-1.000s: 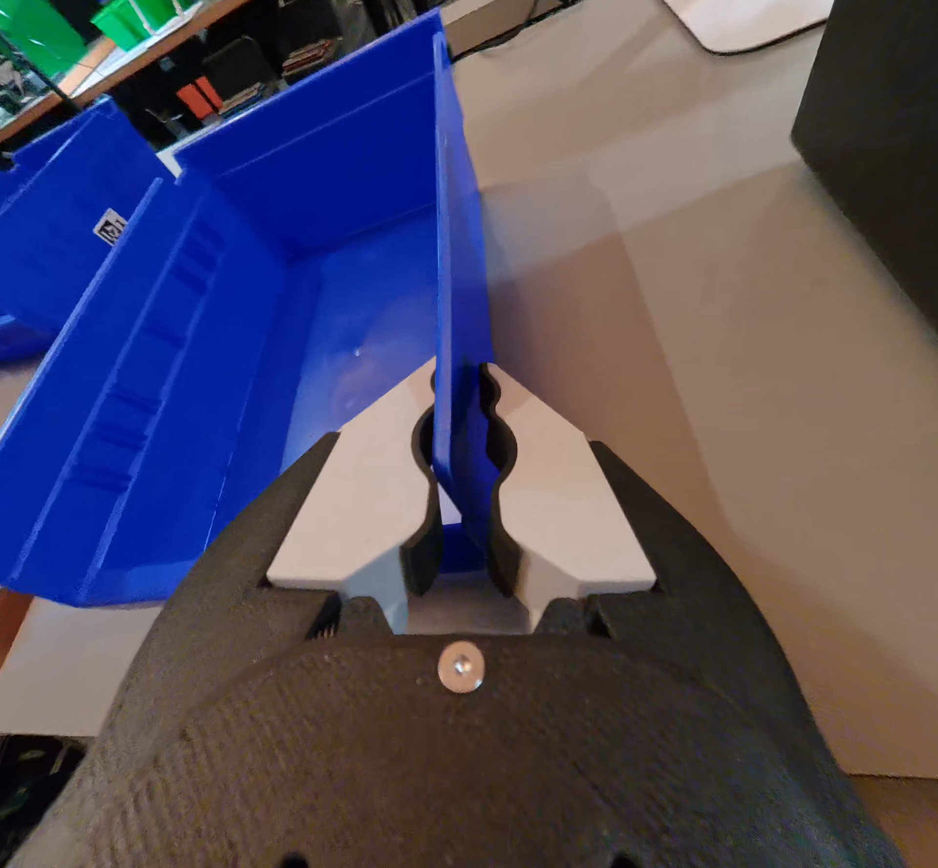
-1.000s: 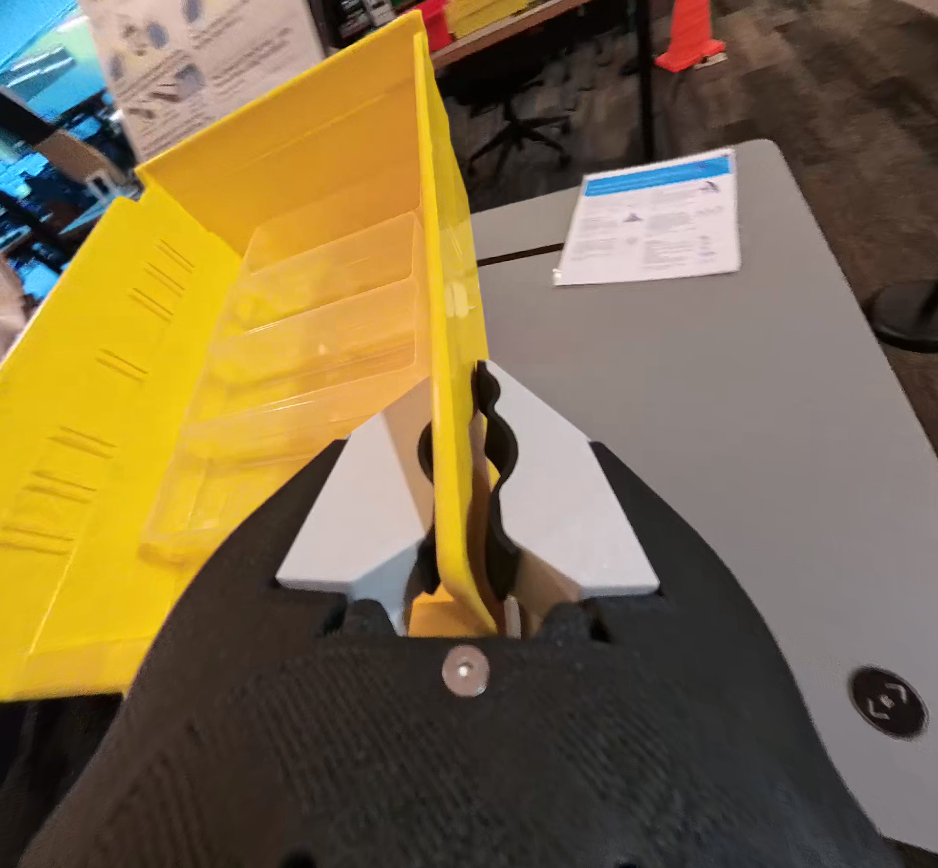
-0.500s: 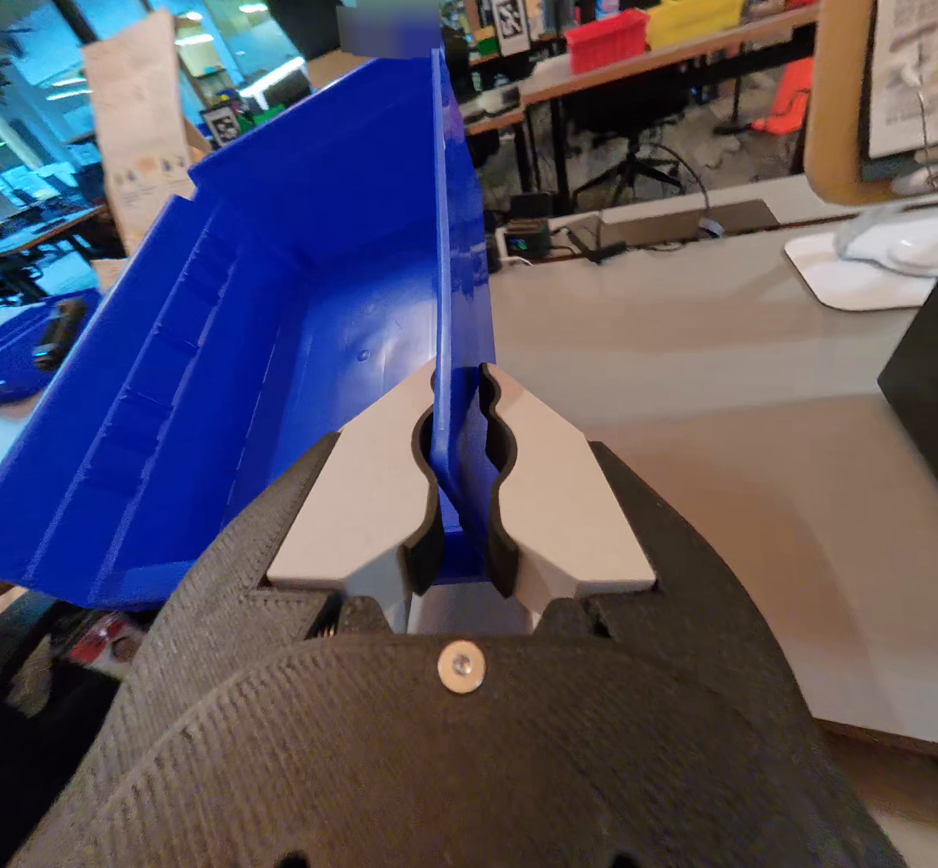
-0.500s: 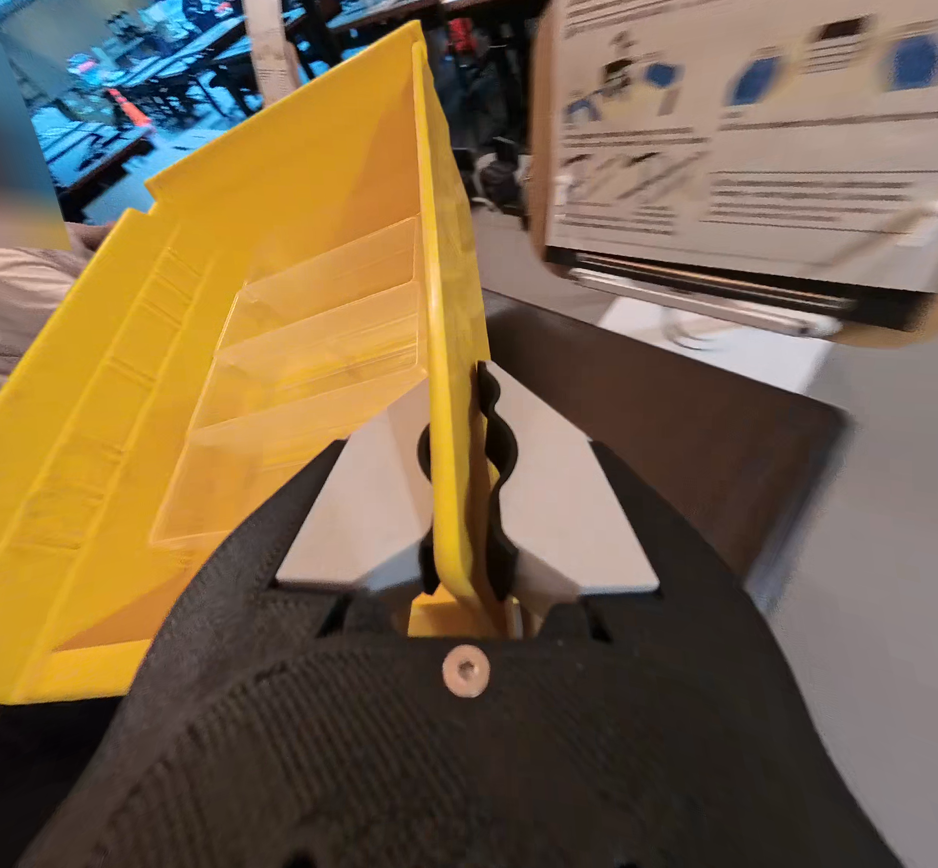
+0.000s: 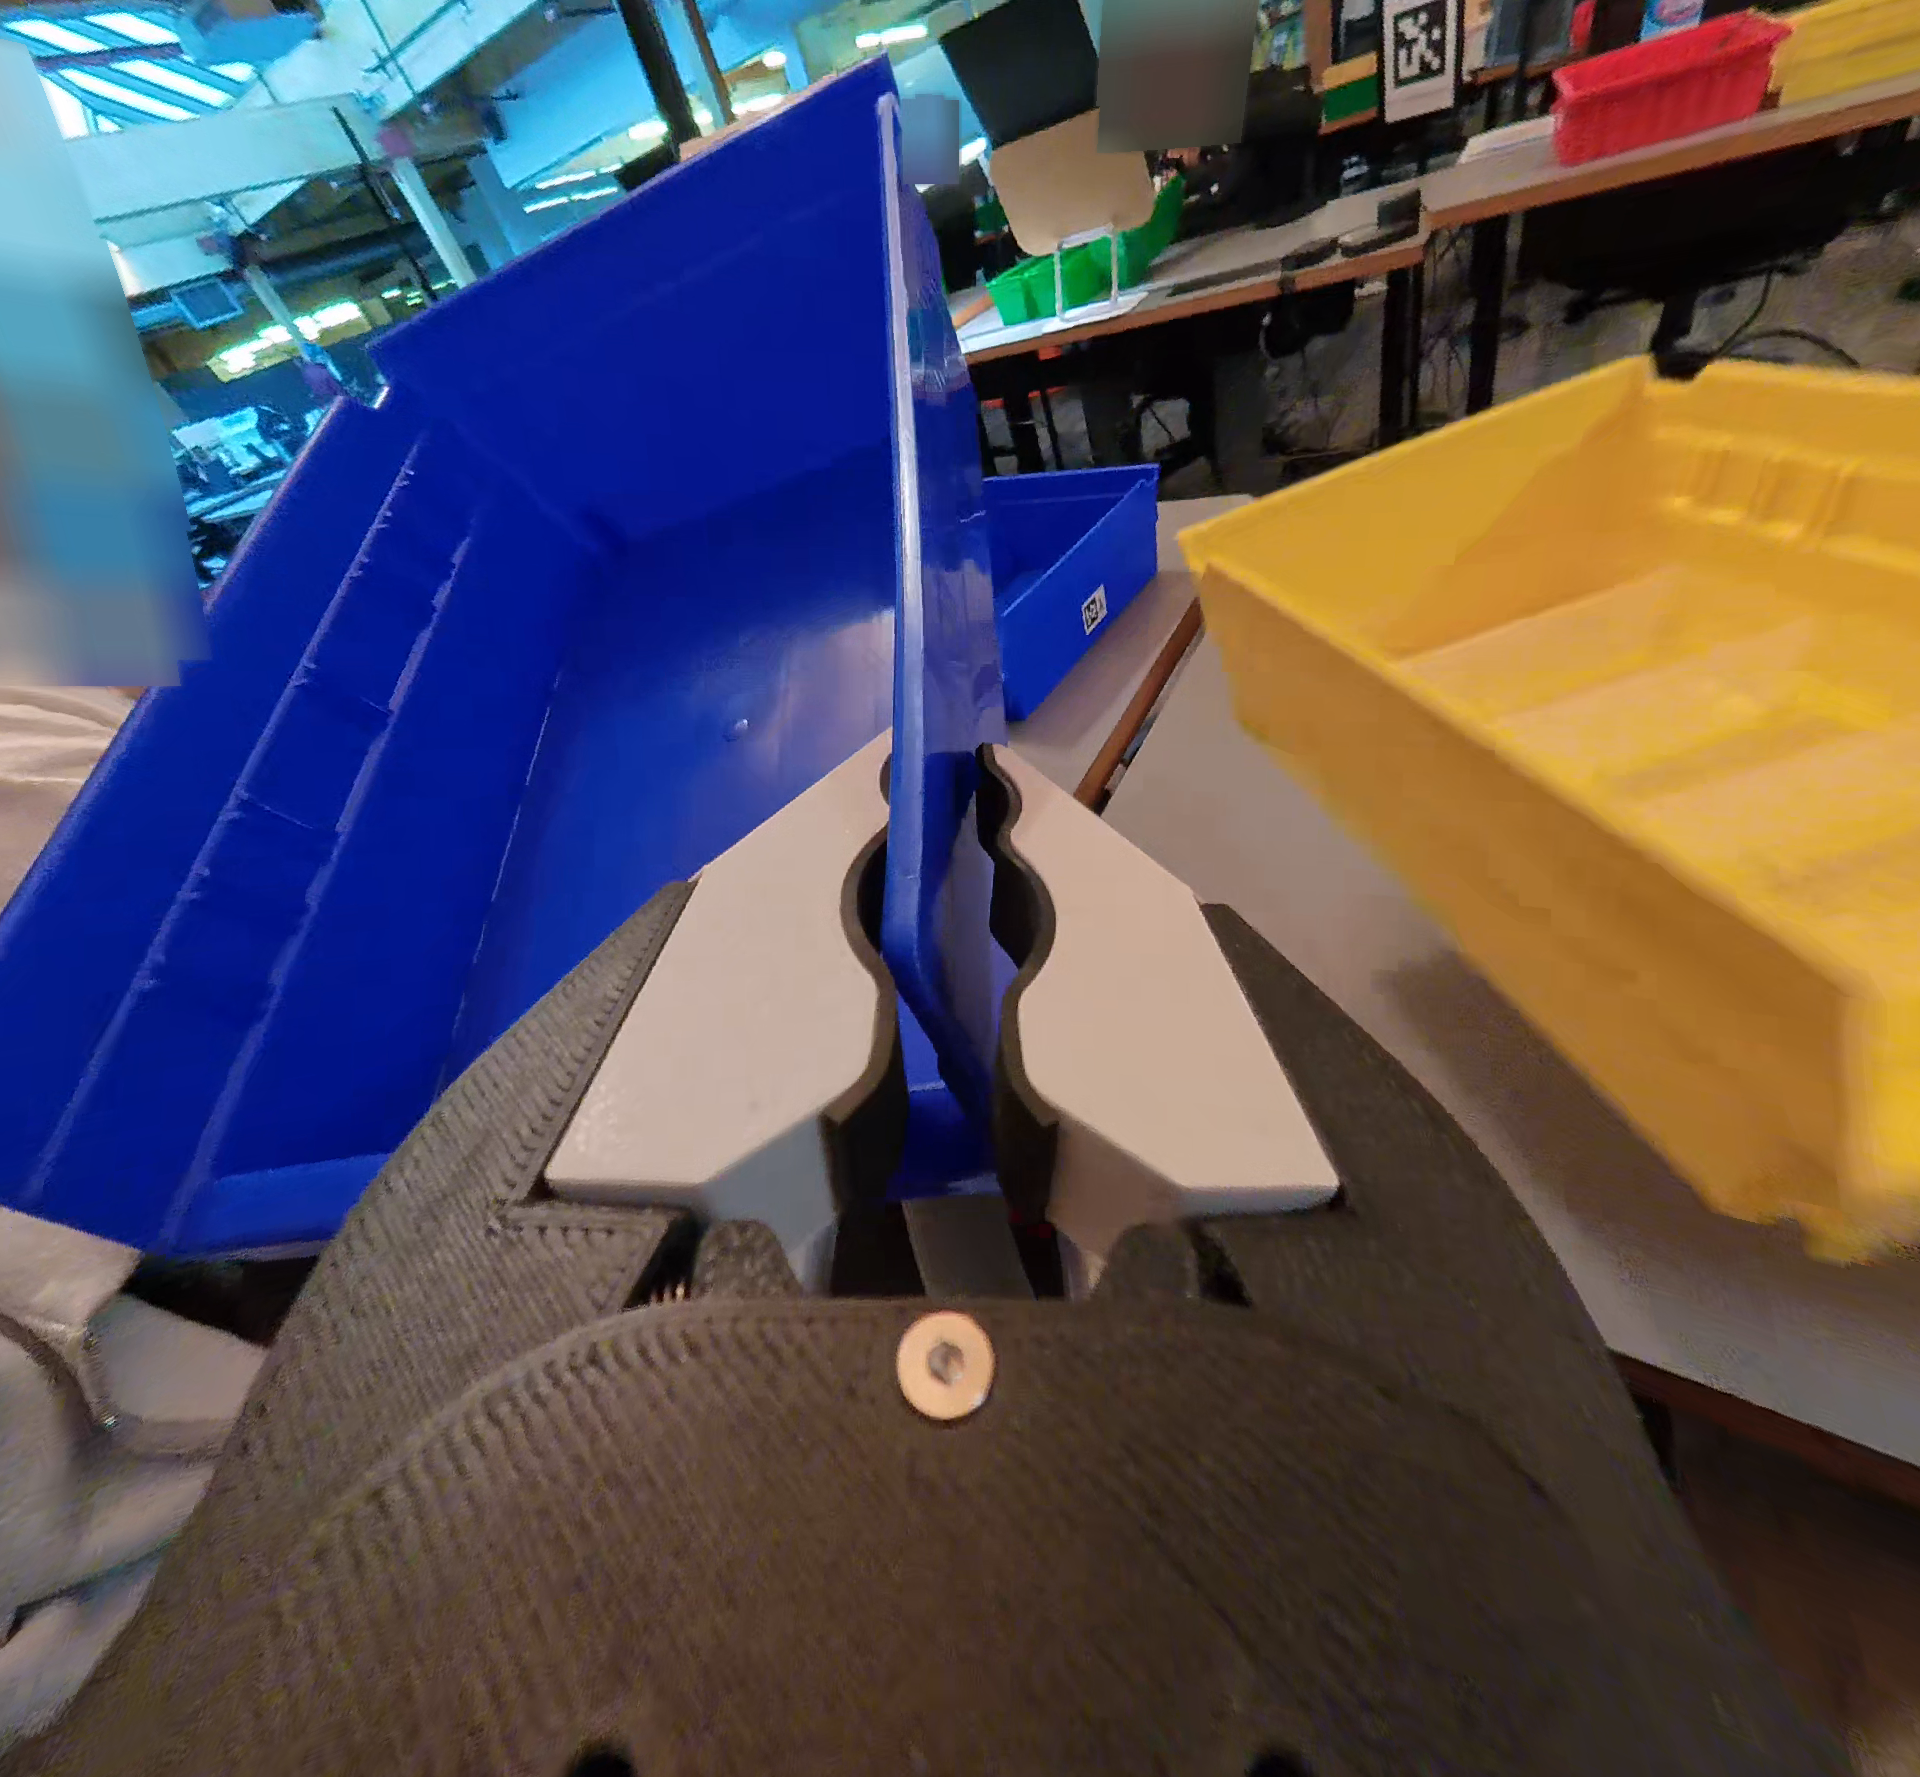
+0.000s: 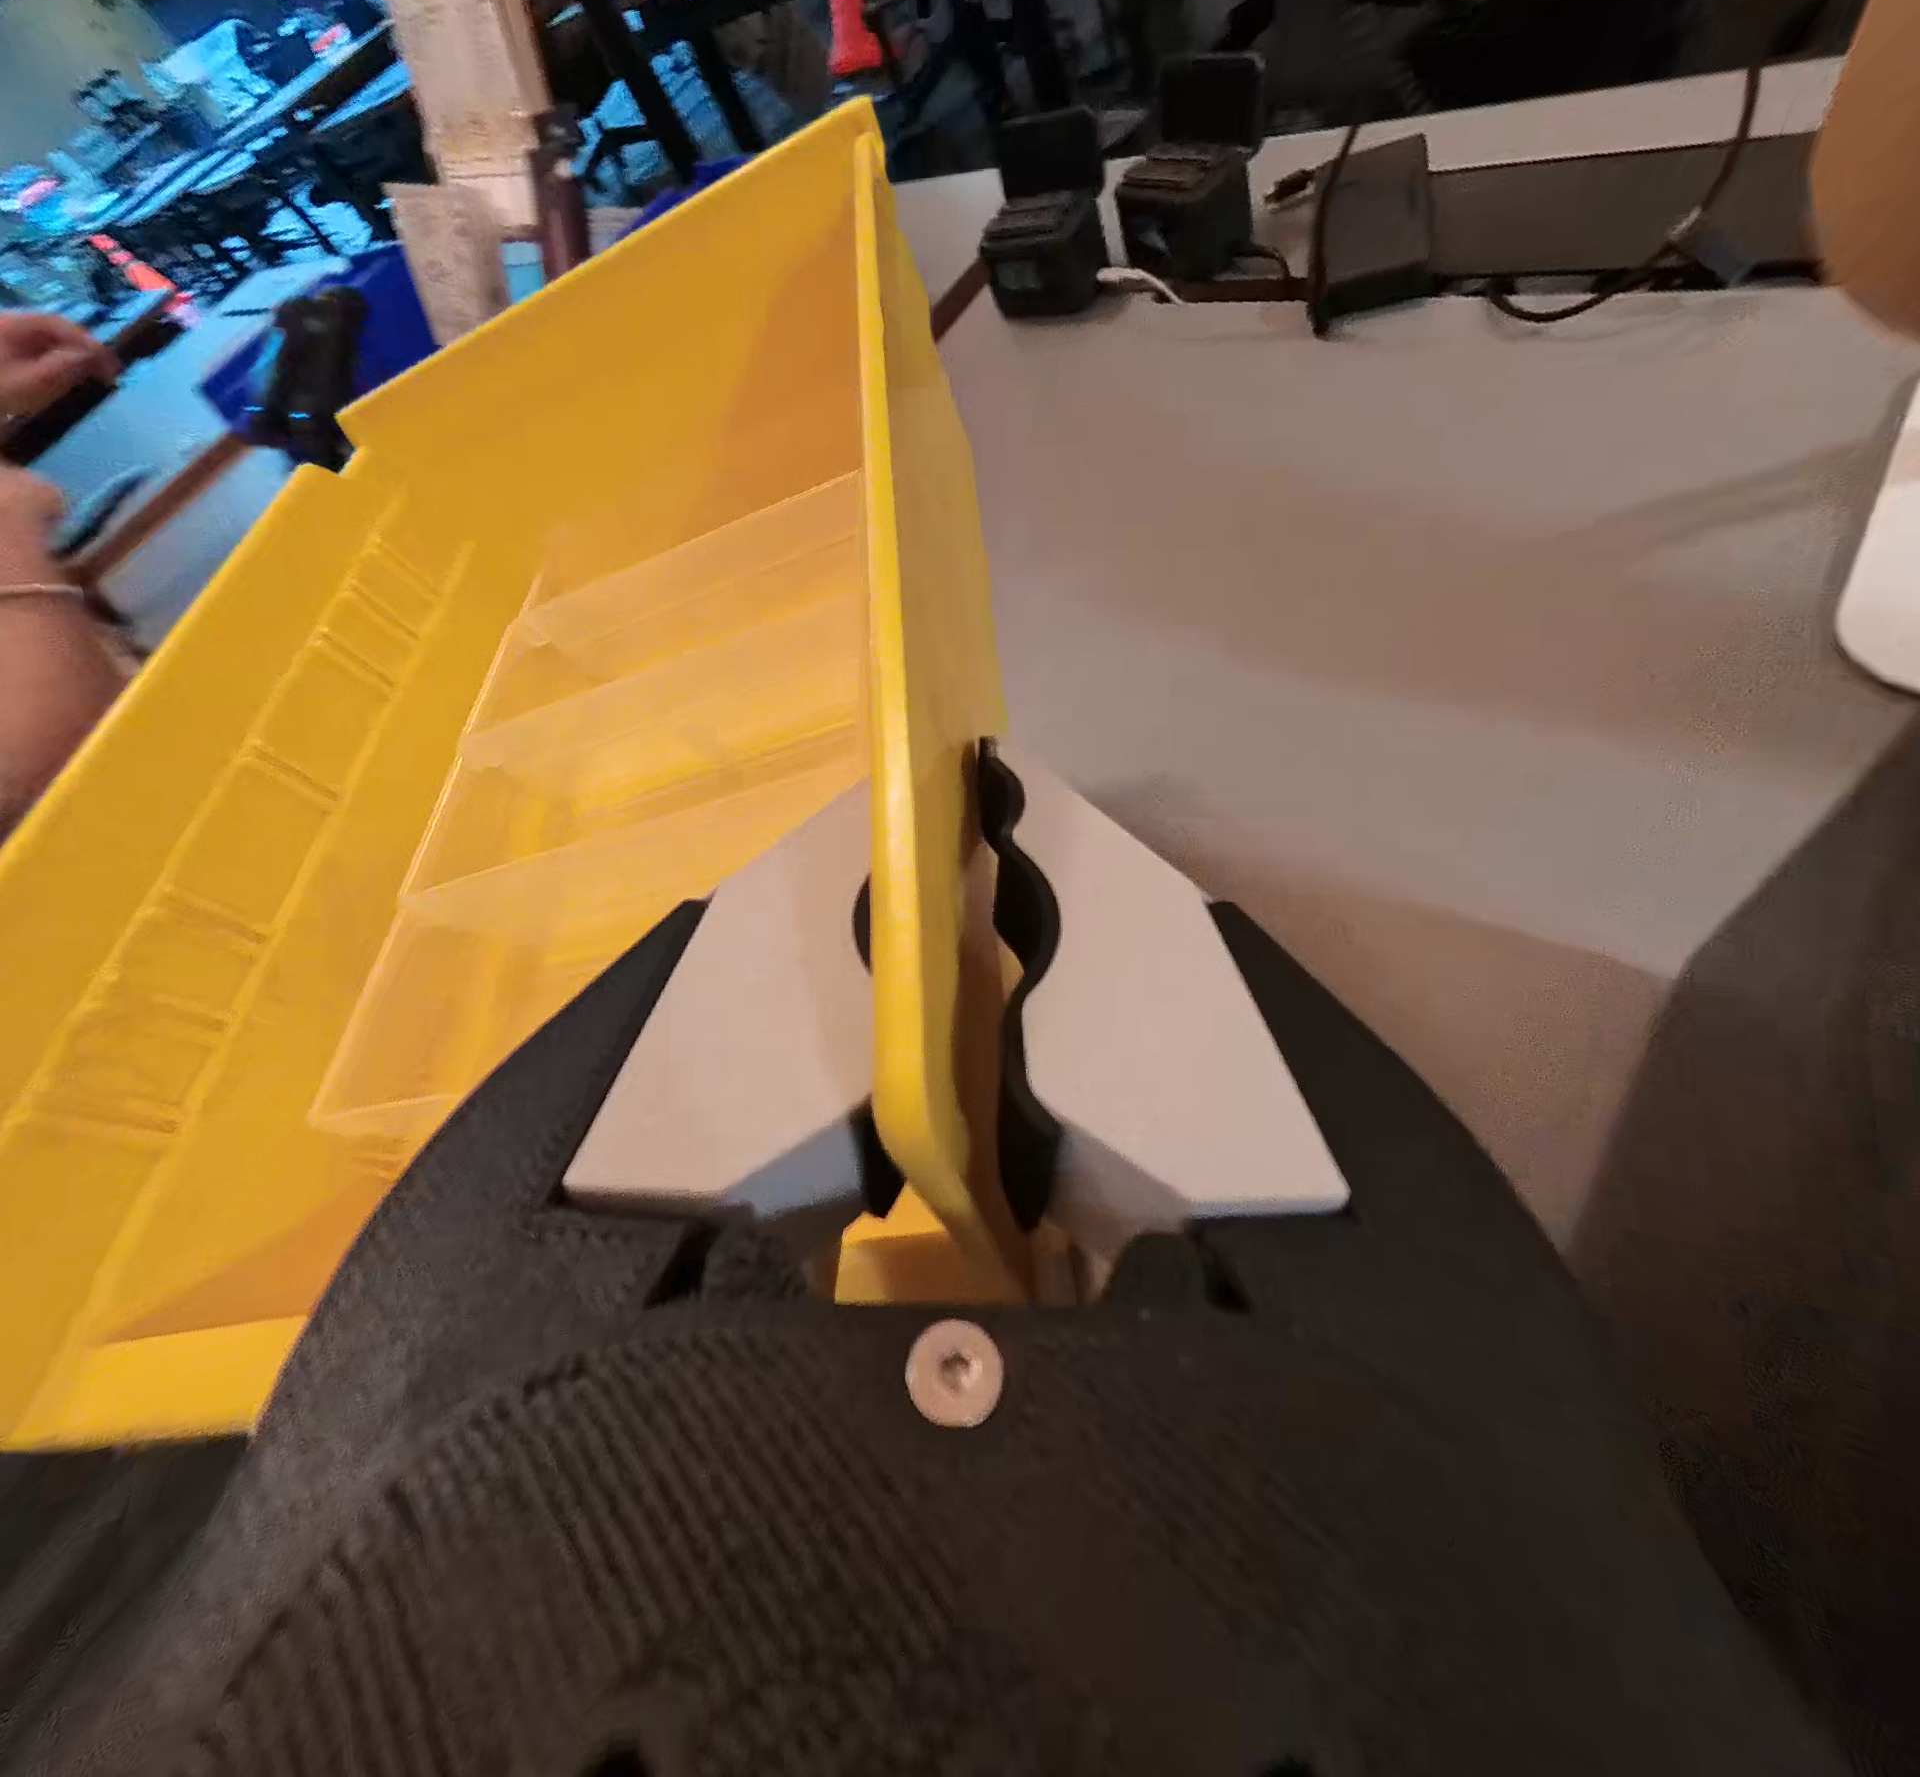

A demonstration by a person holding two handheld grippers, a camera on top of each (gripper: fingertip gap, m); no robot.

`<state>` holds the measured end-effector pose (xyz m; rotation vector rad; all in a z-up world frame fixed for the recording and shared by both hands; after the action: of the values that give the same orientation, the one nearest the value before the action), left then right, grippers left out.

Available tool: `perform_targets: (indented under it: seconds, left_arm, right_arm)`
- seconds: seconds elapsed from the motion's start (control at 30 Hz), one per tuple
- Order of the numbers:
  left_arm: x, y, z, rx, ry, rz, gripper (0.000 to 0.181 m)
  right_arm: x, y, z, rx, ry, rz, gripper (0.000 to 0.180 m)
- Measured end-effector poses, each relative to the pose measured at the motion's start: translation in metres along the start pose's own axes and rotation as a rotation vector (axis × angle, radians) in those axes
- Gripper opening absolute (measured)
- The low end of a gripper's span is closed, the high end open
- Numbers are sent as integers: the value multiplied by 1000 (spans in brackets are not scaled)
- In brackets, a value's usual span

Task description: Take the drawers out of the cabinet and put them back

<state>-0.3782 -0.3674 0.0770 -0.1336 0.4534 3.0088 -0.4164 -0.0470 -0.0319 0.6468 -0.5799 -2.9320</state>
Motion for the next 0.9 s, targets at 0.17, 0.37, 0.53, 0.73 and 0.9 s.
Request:
perform_targets:
  seconds: [0.17, 0.37, 0.53, 0.73, 0.9]
  left_arm:
    - [7, -17, -3, 12, 7, -64, 5]
    - [24, -41, 0, 35, -33, -121, 6]
    - [32, -60, -2, 81, -20, -131, 5]
    - [30, -75, 3, 92, -22, -156, 6]
    - [14, -85, 19, 68, -69, -210, 5]
  right_arm:
    - [80, -12, -50, 49, -12, -124, 5]
    - [117, -21, -76, 57, -130, -266, 7]
    - [129, -14, -93, 129, -165, -329, 7]
    - [125, 25, -102, 188, -78, -234, 37]
    - [82, 41, -98, 156, -82, -103, 47]
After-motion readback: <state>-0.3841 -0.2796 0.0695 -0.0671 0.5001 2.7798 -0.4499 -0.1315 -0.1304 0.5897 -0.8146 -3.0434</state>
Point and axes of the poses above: each gripper's, where its closed fingertips meet, x out along the fingers, z out of its top, y = z × x across the jaws, the point moved 1 cm from there along -x, back along the fingers
